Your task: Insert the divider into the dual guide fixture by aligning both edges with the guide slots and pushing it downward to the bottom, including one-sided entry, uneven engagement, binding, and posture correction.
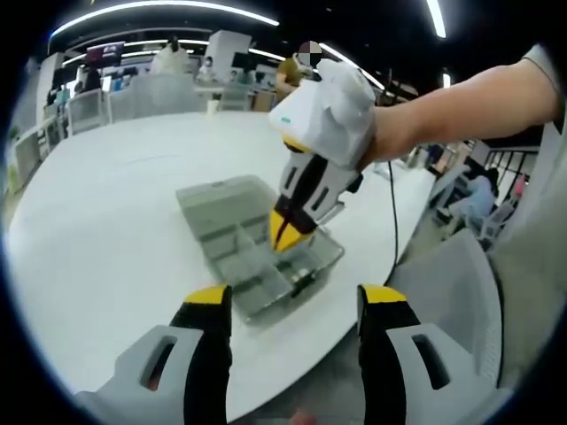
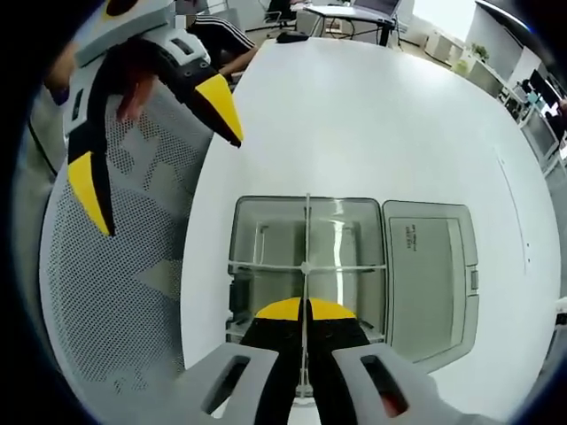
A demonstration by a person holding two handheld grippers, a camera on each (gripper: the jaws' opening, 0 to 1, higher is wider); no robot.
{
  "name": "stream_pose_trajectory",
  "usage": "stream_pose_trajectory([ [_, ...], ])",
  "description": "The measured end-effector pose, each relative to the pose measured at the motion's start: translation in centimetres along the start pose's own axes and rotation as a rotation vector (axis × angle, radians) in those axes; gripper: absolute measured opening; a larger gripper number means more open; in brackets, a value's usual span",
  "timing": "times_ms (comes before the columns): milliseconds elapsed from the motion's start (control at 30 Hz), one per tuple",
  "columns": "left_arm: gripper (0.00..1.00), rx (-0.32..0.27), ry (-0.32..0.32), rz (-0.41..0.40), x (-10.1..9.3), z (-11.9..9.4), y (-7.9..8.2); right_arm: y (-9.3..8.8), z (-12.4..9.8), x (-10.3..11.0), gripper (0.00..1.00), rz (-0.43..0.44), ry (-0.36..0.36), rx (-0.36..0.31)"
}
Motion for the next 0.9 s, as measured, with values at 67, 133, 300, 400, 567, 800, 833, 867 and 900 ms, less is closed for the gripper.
stream_pose_trajectory([
  [67, 0.55, 0.000, 0.000, 0.000, -0.08, 0.00, 0.04, 0.00, 0.01, -0.01, 0.00, -0.001, -0.001, 0.000],
  [133, 0.55, 0.000, -0.001, 0.001, -0.22, -0.02, 0.13, -0.08, 0.09, -0.08, 0.00, -0.002, -0.002, -0.001],
  [300, 0.55, 0.002, -0.002, 0.001, -0.37, 0.01, 0.17, -0.12, 0.21, 0.02, 0.00, 0.003, -0.008, -0.003],
  [400, 0.55, 0.001, -0.001, 0.001, -0.35, -0.02, 0.15, -0.11, 0.19, 0.12, 0.00, 0.002, -0.010, -0.006],
  [567, 0.55, 0.003, -0.001, -0.001, -0.27, -0.03, 0.05, -0.05, 0.17, 0.21, 0.00, 0.000, -0.014, -0.005],
  [800, 0.55, 0.004, -0.002, 0.004, -0.39, -0.05, 0.19, -0.10, 0.28, 0.25, 0.00, 0.004, -0.022, -0.006],
  [833, 0.55, 0.005, -0.003, 0.005, -0.41, -0.08, 0.20, -0.10, 0.28, 0.25, 0.00, 0.004, -0.022, -0.007],
  [867, 0.55, 0.005, -0.003, 0.005, -0.40, -0.08, 0.19, -0.13, 0.30, 0.23, 0.00, 0.007, -0.024, -0.008],
  [900, 0.55, 0.006, -0.002, 0.005, -0.39, -0.09, 0.17, -0.13, 0.30, 0.24, 0.00, 0.009, -0.025, -0.009],
])
Point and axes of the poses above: the point that each gripper's makers call its tool centre point, and the gripper's own axes: z roughly forward along the fingers, x roughly to its left, y roughly out of its top, the point moved 7 cm from there along -z, roughly backward along the fingers, and after that the axes turned 5 degrees about z, right-handed, at the moved point
